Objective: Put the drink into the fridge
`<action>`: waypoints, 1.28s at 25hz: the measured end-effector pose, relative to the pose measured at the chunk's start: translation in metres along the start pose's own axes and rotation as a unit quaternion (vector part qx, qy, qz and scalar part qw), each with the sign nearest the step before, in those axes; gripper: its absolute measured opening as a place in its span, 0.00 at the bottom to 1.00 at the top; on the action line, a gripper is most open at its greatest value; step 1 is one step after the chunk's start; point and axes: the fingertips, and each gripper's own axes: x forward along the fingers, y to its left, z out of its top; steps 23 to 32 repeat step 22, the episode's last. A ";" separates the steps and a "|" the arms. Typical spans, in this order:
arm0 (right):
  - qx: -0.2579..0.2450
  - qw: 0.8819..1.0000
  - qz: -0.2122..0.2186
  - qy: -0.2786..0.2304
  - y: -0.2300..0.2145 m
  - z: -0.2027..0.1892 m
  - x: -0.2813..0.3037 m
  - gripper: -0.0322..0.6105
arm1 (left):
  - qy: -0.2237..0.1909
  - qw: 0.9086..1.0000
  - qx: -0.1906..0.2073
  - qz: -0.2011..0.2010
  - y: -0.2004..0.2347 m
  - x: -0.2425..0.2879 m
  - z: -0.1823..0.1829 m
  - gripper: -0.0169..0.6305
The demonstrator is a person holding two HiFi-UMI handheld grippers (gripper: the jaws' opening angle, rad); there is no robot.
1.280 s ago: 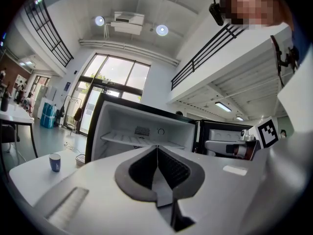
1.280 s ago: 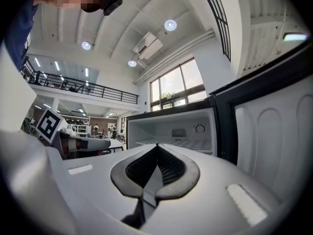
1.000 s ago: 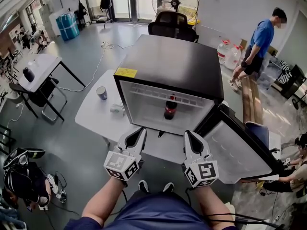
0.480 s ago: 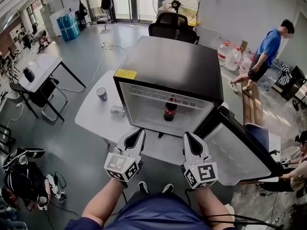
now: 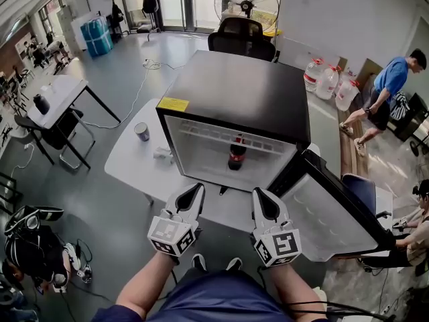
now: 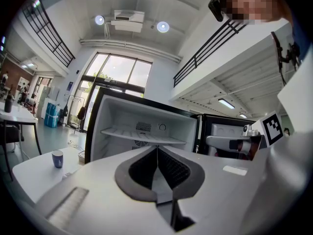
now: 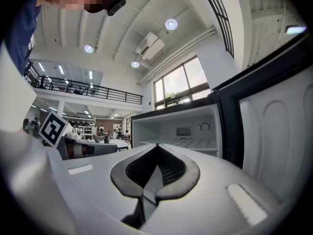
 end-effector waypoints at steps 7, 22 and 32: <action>0.000 1.000 0.016 0.005 0.001 -0.003 -0.002 0.06 | 0.003 1.000 0.007 0.005 -0.007 0.007 -0.004 0.04; -0.003 0.998 0.063 0.023 -0.002 -0.015 -0.009 0.06 | 0.006 0.995 0.083 0.047 -0.023 0.029 -0.017 0.04; -0.003 0.998 0.063 0.023 -0.002 -0.015 -0.009 0.06 | 0.006 0.995 0.083 0.047 -0.023 0.029 -0.017 0.04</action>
